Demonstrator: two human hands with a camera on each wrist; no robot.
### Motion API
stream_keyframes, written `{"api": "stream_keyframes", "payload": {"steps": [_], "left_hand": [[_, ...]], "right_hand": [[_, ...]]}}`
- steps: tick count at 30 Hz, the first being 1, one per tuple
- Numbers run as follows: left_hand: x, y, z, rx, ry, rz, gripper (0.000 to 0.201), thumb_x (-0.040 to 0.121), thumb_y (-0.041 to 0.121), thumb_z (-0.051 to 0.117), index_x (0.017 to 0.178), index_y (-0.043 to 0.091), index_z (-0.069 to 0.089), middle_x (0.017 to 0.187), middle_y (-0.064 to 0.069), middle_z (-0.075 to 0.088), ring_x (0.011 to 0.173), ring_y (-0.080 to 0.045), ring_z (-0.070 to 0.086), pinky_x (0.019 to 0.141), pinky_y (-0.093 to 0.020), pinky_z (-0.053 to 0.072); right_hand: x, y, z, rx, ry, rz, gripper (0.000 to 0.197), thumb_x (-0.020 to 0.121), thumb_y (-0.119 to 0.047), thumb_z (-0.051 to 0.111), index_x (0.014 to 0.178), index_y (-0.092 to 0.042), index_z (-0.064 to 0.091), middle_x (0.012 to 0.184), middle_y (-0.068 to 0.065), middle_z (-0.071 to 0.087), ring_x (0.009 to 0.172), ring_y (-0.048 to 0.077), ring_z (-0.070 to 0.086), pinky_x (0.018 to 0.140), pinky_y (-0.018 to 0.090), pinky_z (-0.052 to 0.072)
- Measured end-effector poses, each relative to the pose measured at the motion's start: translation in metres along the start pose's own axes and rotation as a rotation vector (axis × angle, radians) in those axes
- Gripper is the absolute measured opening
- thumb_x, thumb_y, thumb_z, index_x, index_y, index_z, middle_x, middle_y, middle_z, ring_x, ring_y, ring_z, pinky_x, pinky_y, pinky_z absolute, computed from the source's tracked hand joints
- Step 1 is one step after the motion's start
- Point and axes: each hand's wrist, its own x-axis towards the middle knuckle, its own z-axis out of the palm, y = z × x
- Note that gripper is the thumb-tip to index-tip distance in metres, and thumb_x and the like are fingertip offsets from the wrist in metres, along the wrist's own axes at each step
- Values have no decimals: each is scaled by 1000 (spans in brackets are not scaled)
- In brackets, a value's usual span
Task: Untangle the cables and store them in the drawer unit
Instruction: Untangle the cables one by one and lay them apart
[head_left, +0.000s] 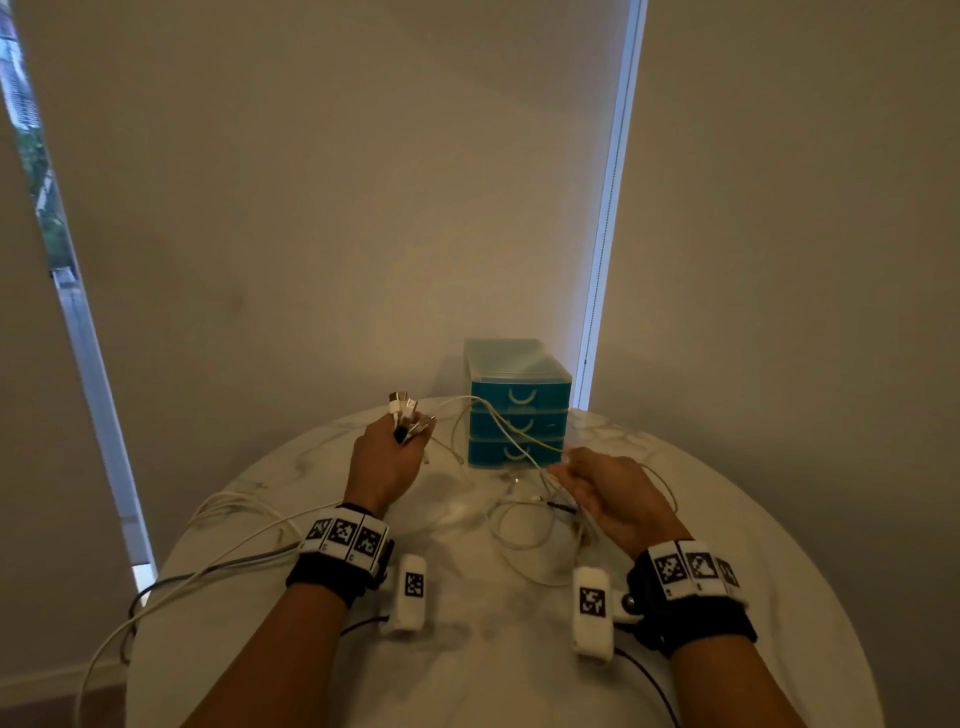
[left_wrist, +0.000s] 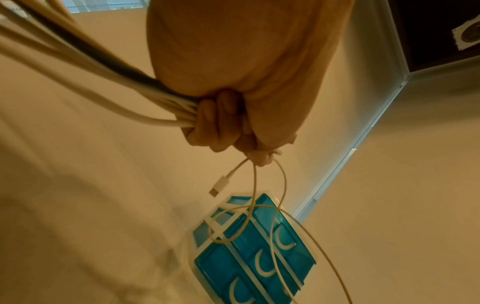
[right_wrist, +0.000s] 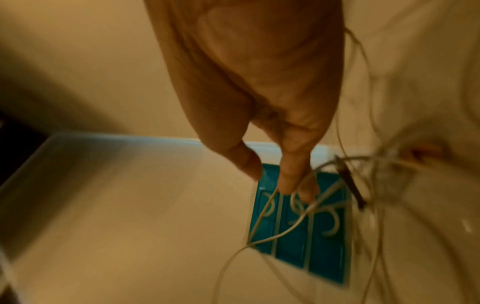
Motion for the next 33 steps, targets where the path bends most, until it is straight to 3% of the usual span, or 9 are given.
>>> {"api": "stream_keyframes", "payload": {"steps": [3,7,10,12,16,20,26,30,33], "left_hand": [[-3,6,-3,-44,39,116,27,104,41,64,91,20,74,88,4,74,88,-19,68,82,-35,49],[-2,6,-4,-174,4,158,7,96,42,76,94,35,78,95,12,79,92,-2,71,84,-30,53],[-1,4,-3,-180,-41,198,7,90,39,82,94,33,81,94,16,80,92,2,72,84,-29,53],[-1,4,-2,-185,-67,206,7,87,37,85,93,34,83,94,16,80,93,-3,73,90,-37,57],[-2,4,-3,-156,-85,258,15,84,43,84,94,32,83,93,13,81,92,-10,75,91,-49,57],[-1,1,-3,-111,-76,285,33,78,62,73,93,34,82,91,12,81,90,-10,76,87,-49,59],[-6,10,4,-163,-134,265,10,94,24,76,87,30,81,91,12,81,90,-4,75,91,-39,58],[-6,10,3,-180,-84,257,5,89,27,83,93,29,84,92,13,81,91,-3,74,89,-31,56],[3,0,1,-116,36,177,18,86,47,83,94,31,84,86,11,79,85,-10,72,79,-36,55]], "right_hand": [[-13,-9,-1,-373,43,-144,39,102,-29,69,87,6,78,81,17,80,97,31,80,82,31,64],[-33,-25,15,-382,196,-513,42,102,-49,66,87,-12,76,72,6,77,68,20,75,64,33,60],[-35,-32,35,-471,324,-848,22,104,-46,63,98,-27,71,98,-10,72,95,10,67,81,30,56],[-29,-29,47,-599,199,-968,18,109,-40,56,114,-30,71,119,-18,64,122,8,55,97,29,52],[-8,-6,64,-745,-112,-756,28,113,-33,47,126,-30,71,129,-10,67,114,0,60,96,17,52],[-4,14,67,-875,-327,-499,25,109,-30,57,126,-26,74,116,-13,75,100,-1,68,95,25,56],[-12,22,75,-546,-450,-429,20,103,-21,69,119,-13,78,106,0,82,83,0,72,79,13,54],[-8,23,72,-450,-324,-400,14,101,-13,70,108,-7,80,94,5,82,81,5,73,74,17,55],[5,14,52,-245,61,-410,10,95,-11,72,96,-13,81,91,2,82,87,17,77,68,25,56]]}}
